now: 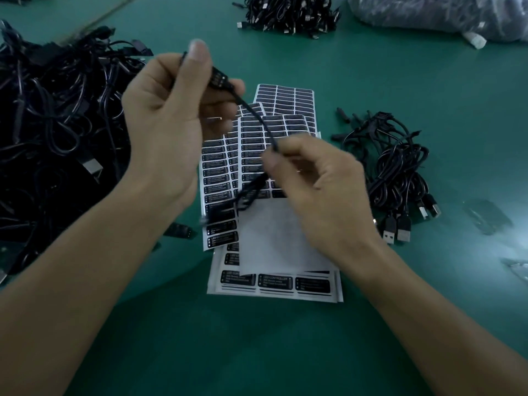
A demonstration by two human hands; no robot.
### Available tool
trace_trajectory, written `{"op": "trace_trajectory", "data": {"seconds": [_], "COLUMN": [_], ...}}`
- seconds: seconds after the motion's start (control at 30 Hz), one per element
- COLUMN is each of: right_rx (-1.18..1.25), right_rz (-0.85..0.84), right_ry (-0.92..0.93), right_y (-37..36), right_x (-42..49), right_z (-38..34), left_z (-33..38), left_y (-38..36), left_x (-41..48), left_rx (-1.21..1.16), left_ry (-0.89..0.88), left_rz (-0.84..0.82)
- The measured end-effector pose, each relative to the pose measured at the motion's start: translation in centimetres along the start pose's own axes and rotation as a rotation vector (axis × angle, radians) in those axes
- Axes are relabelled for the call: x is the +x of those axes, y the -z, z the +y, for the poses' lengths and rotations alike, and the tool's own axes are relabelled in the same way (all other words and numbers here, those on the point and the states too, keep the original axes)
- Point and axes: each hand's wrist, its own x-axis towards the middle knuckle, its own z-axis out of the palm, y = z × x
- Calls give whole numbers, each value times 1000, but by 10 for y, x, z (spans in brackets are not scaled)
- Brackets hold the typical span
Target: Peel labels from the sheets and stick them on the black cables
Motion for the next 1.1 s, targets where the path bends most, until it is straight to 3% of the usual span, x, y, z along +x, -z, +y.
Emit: {"op": "trace_trajectory", "data": {"seconds": [0.13,0.2,0.3,0.4,0.5,0.6,0.73,0.87,1.03,1.1], "right_rx": [7,-173,-495,-611,-689,-791,-822,-727,-652,-626], "right_rz": [221,355,454,486,397,384,422,300,84,28], "right_ry": [13,62,19,-147,-342,-414,-156,117,225,202], "right_y": [18,34,58,78,88,84,68,40,19,20], "right_x": [6,10,15,17,17,15,11,6,-2,-3], "right_z": [-6,-3,6,18,27,27,17,9,8,11], "left_z": [-2,-4,-11,-17,-21,-22,-23,-31,-33,-30], "left_y": [10,15,21,24,29,38,48,49,22,13], "left_x": [8,12,14,11,15,22,32,41,60,79], "left_rx": [18,239,782,1155,1261,1387,1443,1514,1603,1680], "left_ry": [85,-3,-182,-218,-306,-387,-502,-427,-514,-418], "left_rz": [84,97,29,3,-12,57,181,83,-13,-77]}}
